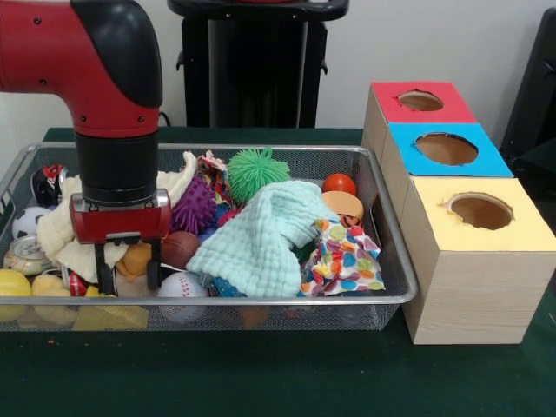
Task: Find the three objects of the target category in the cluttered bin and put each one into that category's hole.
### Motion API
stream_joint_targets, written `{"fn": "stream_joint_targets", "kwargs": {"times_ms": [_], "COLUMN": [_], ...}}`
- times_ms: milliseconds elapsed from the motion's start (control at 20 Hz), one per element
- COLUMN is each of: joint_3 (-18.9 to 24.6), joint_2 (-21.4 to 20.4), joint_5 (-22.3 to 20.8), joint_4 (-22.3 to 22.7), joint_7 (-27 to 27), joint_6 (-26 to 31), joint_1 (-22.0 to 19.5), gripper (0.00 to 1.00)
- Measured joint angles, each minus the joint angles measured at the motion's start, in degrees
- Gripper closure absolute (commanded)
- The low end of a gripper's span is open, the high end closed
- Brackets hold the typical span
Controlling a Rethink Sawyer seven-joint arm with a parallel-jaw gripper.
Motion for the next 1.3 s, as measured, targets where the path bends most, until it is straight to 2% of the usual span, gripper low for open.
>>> {"fn": "stream_joint_targets", "kwargs": {"times_ms": [1300], "joint_3": [0.0], "joint_2": [-0.3], "joint_5": [0.1], "joint_4": [0.1], "joint_7": [0.0], "joint_6": [2.7], "joint_1": [0.6], "gripper": [0.0]}}
